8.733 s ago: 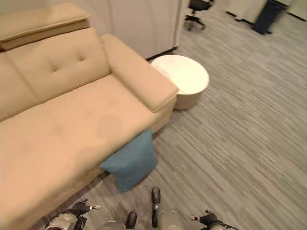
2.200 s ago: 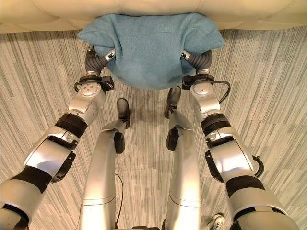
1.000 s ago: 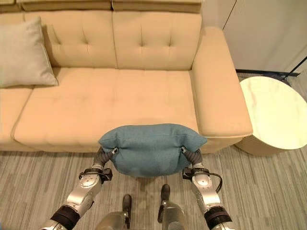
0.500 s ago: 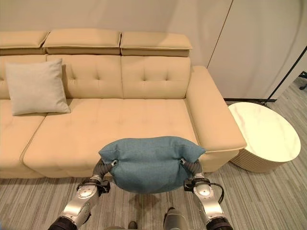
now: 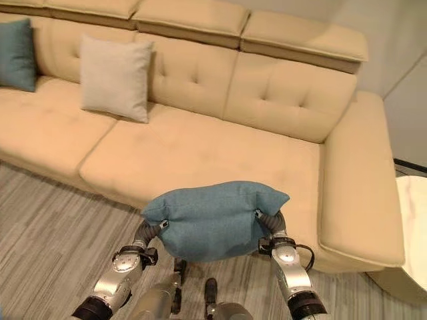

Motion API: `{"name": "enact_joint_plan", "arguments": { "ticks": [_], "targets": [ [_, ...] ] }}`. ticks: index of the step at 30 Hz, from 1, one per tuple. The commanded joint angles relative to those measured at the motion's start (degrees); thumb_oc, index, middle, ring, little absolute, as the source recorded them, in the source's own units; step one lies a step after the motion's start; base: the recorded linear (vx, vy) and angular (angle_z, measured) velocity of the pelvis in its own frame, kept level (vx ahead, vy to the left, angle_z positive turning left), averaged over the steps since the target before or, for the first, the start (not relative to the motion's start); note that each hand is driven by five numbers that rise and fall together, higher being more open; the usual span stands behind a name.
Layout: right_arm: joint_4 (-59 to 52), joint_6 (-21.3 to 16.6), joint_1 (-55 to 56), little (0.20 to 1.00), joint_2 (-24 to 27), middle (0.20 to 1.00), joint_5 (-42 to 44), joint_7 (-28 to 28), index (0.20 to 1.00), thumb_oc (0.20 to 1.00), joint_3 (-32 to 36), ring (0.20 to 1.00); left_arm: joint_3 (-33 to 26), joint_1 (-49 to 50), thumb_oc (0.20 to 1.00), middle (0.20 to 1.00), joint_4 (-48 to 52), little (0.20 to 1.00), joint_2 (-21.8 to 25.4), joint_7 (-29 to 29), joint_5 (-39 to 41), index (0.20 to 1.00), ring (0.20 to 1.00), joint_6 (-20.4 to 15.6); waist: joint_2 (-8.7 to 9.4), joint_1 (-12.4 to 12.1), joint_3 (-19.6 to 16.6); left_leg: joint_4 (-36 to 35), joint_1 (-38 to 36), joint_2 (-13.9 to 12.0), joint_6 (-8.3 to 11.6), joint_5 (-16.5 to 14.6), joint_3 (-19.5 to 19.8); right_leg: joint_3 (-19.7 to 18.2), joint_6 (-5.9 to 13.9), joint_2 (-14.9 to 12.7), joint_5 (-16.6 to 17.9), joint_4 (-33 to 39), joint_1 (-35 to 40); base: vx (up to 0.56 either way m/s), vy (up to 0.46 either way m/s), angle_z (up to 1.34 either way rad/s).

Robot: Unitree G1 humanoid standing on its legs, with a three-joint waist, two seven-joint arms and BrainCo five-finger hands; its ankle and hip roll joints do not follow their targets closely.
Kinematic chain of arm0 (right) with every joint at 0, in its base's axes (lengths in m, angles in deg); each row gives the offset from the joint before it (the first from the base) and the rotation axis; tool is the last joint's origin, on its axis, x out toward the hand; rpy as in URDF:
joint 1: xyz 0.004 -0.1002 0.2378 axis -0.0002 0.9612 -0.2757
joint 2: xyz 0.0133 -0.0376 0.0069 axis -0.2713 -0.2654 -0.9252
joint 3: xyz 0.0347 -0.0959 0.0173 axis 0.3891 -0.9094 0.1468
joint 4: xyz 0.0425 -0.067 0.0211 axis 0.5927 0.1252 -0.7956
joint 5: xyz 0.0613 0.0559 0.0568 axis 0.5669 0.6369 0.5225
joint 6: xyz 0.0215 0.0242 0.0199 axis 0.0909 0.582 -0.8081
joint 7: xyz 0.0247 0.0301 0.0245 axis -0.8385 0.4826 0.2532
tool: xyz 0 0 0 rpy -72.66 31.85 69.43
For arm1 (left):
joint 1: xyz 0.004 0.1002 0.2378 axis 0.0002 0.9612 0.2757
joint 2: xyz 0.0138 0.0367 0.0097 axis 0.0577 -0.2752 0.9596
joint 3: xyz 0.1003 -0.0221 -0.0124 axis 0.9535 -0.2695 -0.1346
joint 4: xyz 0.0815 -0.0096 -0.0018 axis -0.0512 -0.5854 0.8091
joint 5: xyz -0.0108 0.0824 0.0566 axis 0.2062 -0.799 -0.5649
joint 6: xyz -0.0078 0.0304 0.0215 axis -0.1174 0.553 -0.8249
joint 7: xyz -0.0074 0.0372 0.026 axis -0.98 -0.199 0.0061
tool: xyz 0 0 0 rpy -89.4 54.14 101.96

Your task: Pick up all the scattered cushions and arrange them neatly on the sofa.

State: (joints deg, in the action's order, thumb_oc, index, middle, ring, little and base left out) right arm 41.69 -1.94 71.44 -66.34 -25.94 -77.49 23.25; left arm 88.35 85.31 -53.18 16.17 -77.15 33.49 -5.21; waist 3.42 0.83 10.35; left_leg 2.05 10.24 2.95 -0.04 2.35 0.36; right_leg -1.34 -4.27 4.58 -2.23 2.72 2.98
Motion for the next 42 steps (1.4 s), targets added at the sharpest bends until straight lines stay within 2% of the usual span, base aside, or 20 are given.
{"name": "enact_joint_plan", "arguments": {
  "ticks": [1,3,4,5,6,7,8,11,13,15,17,18,20,23,24,25,27,29,35,42],
  "targets": [
    [-7.19,-5.45,-2.31,0.2,1.49,0.2,-0.97,-0.48,0.2,0.2,2.48,0.2,-3.32,-2.6,0.2,0.2,6.56,0.2,2.27,1.1,0.06,0.2,0.2,-4.26,-0.3,-0.9,-4.41,5.35,-2.31,-0.86,-0.58,-3.31,-1.96,3.16,11.41,-6.5,-0.32,-16.92,-6.75,0.12,0.19,-1.18],
    [-7.39,-5.41,-3.77,0.2,1.16,0.2,-1.28,-0.17,0.2,0.2,1.45,0.2,-3.76,-2.79,0.2,0.2,6.8,0.2,3.13,1.3,0.22,0.2,0.2,-4.29,-0.89,-1.37,-3.41,5.52,-4.27,-1.3,-1.77,-4.75,-2.64,3.73,12.35,-7.04,0.84,-24.72,-10.85,0.15,0.169,-1.24],
    [-7.73,-5.29,-3.67,0.2,1.11,0.2,-1.52,0.01,0.2,0.2,1.42,0.2,-3.94,-2.87,0.2,0.2,6.7,0.2,3.15,1.33,-0.03,0.2,0.2,-4.32,-1.03,-1.32,-3.26,5.46,-5.17,-1.24,-1.97,-5.26,-2.71,4.25,12.15,-7.5,0.86,-25.51,-11.96,0.24,0.119,-0.66],
    [-7.52,-5.14,-4.13,0.2,1.24,0.2,-1.59,0.07,0.2,0.2,1.32,0.2,-4.2,-3.08,0.2,0.2,6.61,0.2,3.11,1.53,-0.01,0.2,0.2,-4.53,-1.22,-1.45,-3.53,4.79,-6.88,-1.24,-1.83,-6.21,-3.52,7.84,11.71,-9.7,0.71,-21.17,-12.7,0.17,0.056,-0.14],
    [-7.52,-5.13,-4.14,0.2,1.26,0.2,-1.59,0.07,0.2,0.2,1.32,0.2,-4.2,-3.08,0.2,0.2,6.6,0.2,3.1,1.53,-0.01,0.2,0.2,-4.54,-1.28,-1.39,-3.4,4.74,-7.07,-1.28,-1.81,-6.24,-3.45,7.93,11.7,-9.66,0.72,-21.05,-12.45,0.26,-0.01,-0.3],
    [-7.0,-5.18,-5.16,0.2,1.45,0.2,-1.52,0.25,0.2,0.2,1.06,0.2,-4.59,-3.02,0.2,0.2,6.55,0.2,3.14,1.36,-0.03,0.2,0.2,-4.64,-1.39,-1.4,-3.77,3.77,-9.1,-1.61,-1.19,-7.45,-4.48,11.06,11.77,-11.65,2.44,-14.0,-13.08,0.3,-0.071,-0.26],
    [-7.31,-5.13,-5.37,0.2,1.75,0.2,-1.73,0.41,0.2,0.2,1.01,0.2,-4.87,-2.98,0.2,0.2,6.22,0.2,3.0,1.08,0.02,0.2,0.2,-4.59,-1.25,-0.86,-3.63,3.25,-10.95,-1.59,-0.63,-8.21,-4.52,10.67,12.6,-12.37,5.19,-8.27,-14.0,0.38,-0.091,-0.18],
    [-8.45,-5.03,-5.22,0.2,2.44,0.2,-2.58,0.58,0.2,0.2,1.05,0.2,-5.1,-2.69,0.2,0.2,5.85,0.2,2.68,1.11,-0.21,0.2,0.2,-4.77,-0.8,-0.13,-3.44,3.32,-13.13,-1.44,-0.05,-9.35,-3.65,8.14,13.78,-12.67,7.64,-6.18,-14.33,0.23,-0.089,-0.15],
    [-8.63,-5.02,-4.94,0.2,2.99,0.2,-3.11,1.12,0.2,0.2,0.96,0.2,-5.13,-1.89,0.2,0.2,5.74,0.2,2.03,0.71,-0.45,0.2,0.2,-4.84,-0.32,-0.35,-4.87,3.02,-14.6,-1.83,0.76,-9.37,-3.87,9.26,13.98,-12.59,8.56,-4.57,-11.87,0.27,-0.196,-0.03],
    [-9.64,-4.93,-4.47,0.2,3.99,0.2,-3.13,1.39,0.2,0.2,1.02,0.2,-4.94,-1.46,0.2,0.2,5.69,0.2,1.5,0.33,0.24,0.2,0.2,-4.7,-0.87,0.07,-6.06,3.18,-15.01,-3.68,2.23,-7.49,-1.95,8.46,12.53,-10.64,6.76,-5.63,-10.92,0.28,-0.323,0.01],
    [-11.03,-5.32,-3.67,0.2,4.59,0.2,-2.31,0.96,0.2,0.2,2.03,0.2,-4.16,-2.51,0.2,0.2,5.13,0.2,1.19,0.14,0.79,0.2,0.2,-4.35,-0.81,0.52,-5.97,7.93,-12.72,-5.91,4.38,-4.19,-0.87,9.13,10.91,-9.59,5.26,-5.7,-9.43,0.17,-0.406,0.39],
    [-11.33,-5.55,-2.96,0.2,5.13,0.2,-1.82,0.43,0.2,0.2,2.66,0.2,-3.44,-3.27,0.2,0.2,4.87,0.2,0.71,-0.19,0.81,0.2,0.2,-4.33,-0.04,0.85,-5.39,14.02,-9.46,-7.17,4.82,-3.18,-1.16,10.23,9.75,-9.34,4.49,-5.06,-8.05,0.07,-0.32,0.9],
    [-11.53,-5.34,-2.32,0.2,5.44,0.2,-1.73,-0.06,0.2,0.2,2.95,0.2,-2.83,-3.68,0.2,0.2,4.68,0.2,0.24,-0.03,1.27,0.2,0.2,-4.16,0.04,0.8,-5.0,15.51,-7.69,-7.43,4.86,-2.41,-0.43,10.97,9.09,-8.6,3.54,-4.1,-6.63,0.06,-0.194,0.89],
    [-11.14,-5.09,-2.45,0.2,5.67,0.2,-1.68,-0.32,0.2,0.2,3.26,0.2,-2.43,-4.26,0.2,0.2,4.65,0.2,0.09,0.07,1.34,0.2,0.2,-4.02,0.22,0.83,-4.88,11.77,-6.28,-6.49,4.34,-3.68,-0.18,11.31,9.62,-8.92,3.39,-2.76,-5.65,0.07,-0.029,0.34],
    [-11.03,-5.0,-2.64,0.2,5.58,0.2,-1.45,-0.76,0.2,0.2,3.77,0.2,-2.11,-4.46,0.2,0.2,5.07,0.2,0.12,0.11,0.98,0.2,0.2,-4.03,0.05,0.49,-5.22,5.03,-4.57,-6.04,4.52,-3.21,0.06,11.42,10.4,-9.01,3.41,-1.3,-4.79,0.12,0.029,0.01],
    [-11.01,-4.99,-2.62,0.2,5.54,0.2,-1.63,-1.0,0.2,0.2,3.85,0.2,-1.89,-4.59,0.2,0.2,5.42,0.2,0.08,0.2,0.89,0.2,0.2,-3.89,-0.24,0.36,-5.22,2.56,-3.85,-6.14,4.59,-1.46,0.16,11.31,10.64,-8.82,3.41,-1.02,-4.44,0.14,0.054,0.08],
    [-10.72,-4.87,-2.93,0.2,5.42,0.2,-2.01,-1.04,0.2,0.2,3.51,0.2,-2.16,-4.98,0.2,0.2,6.01,0.2,0.21,0.72,1.12,0.2,0.2,-4.16,-0.41,-0.21,-4.84,3.02,-2.74,-4.9,4.63,-1.41,2.04,10.48,10.93,-9.21,2.92,-2.25,-4.97,0.08,0.096,0.19],
    [-10.79,-4.72,-2.98,0.2,5.39,0.2,-2.26,-0.75,0.2,0.2,3.47,0.2,-2.29,-4.65,0.2,0.2,6.58,0.2,0.37,0.66,1.01,0.2,0.2,-4.27,-0.63,-0.04,-4.89,2.14,-3.44,-4.93,4.4,-1.64,1.82,10.01,11.03,-9.28,2.87,-2.66,-4.87,0.06,0.096,-0.36],
    [-9.72,-4.55,-4.72,0.2,4.02,0.2,-2.32,-0.83,0.2,0.2,3.46,0.2,-2.87,-5.0,0.2,0.2,8.03,0.2,2.69,0.45,-0.4,0.2,0.2,-4.48,-0.58,-1.12,-4.83,2.91,-4.9,-3.05,2.31,-4.08,-0.55,7.93,11.99,-11.58,2.5,-4.37,-4.73,0.07,0.16,-0.46],
    [-8.63,-4.18,-7.59,0.2,4.29,0.2,-2.45,-1.37,0.2,0.2,3.03,0.2,-4.31,-7.55,0.2,0.2,9.18,0.2,4.08,2.35,-0.88,0.2,0.2,-4.54,-0.67,-1.6,-6.06,1.14,-7.29,-3.14,1.74,-4.78,-2.52,7.61,12.63,-12.23,2.77,-3.29,-3.93,0.09,0.061,-0.17]
  ]
}}
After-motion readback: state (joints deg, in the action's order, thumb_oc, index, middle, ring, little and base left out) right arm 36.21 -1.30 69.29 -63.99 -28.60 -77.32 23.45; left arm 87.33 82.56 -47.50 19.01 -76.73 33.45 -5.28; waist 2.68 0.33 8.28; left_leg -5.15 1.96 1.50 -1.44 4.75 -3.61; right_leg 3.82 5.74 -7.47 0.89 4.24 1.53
